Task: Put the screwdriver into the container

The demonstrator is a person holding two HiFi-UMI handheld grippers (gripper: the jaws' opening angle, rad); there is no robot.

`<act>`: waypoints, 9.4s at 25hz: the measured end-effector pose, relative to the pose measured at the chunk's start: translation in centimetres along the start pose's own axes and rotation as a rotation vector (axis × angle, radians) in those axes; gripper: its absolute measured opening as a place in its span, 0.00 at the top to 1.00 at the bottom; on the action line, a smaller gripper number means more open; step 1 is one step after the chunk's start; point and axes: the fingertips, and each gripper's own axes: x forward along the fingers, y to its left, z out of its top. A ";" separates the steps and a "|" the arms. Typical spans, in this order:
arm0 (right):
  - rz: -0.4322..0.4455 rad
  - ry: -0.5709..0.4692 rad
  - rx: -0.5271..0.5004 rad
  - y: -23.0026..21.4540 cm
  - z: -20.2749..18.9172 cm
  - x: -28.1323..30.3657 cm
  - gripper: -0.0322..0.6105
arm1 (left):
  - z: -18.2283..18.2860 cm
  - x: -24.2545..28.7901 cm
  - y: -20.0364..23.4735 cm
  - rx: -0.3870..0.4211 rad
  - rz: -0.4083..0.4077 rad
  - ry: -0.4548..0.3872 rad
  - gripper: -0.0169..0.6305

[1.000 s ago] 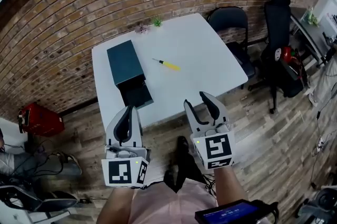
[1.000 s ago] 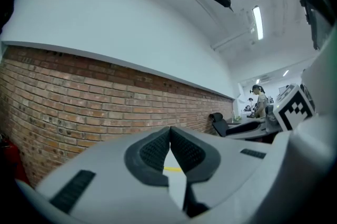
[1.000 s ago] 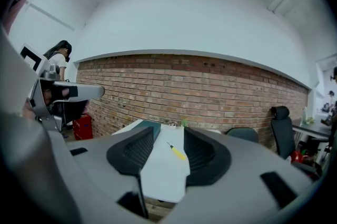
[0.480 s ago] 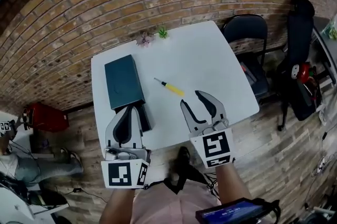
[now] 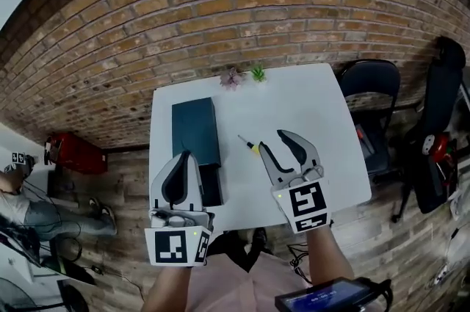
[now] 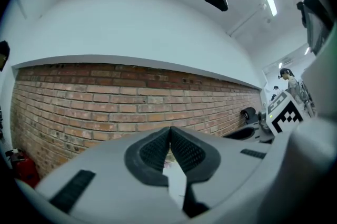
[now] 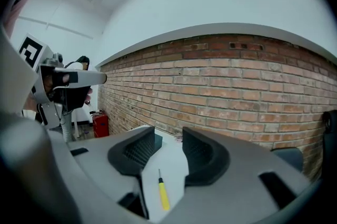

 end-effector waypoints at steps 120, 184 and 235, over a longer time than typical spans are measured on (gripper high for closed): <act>0.286 0.379 -0.058 19.5 -5.7 3.9 0.83 | -2.3 -12.4 14.8 -0.065 0.209 0.004 0.95; 0.261 0.673 -0.030 23.6 -17.9 10.0 0.76 | -12.3 -10.6 20.2 -0.154 0.154 0.196 0.95; -0.110 -0.178 -0.069 20.5 12.4 -4.7 0.95 | 8.0 -13.9 13.9 -0.038 -0.011 -0.221 0.95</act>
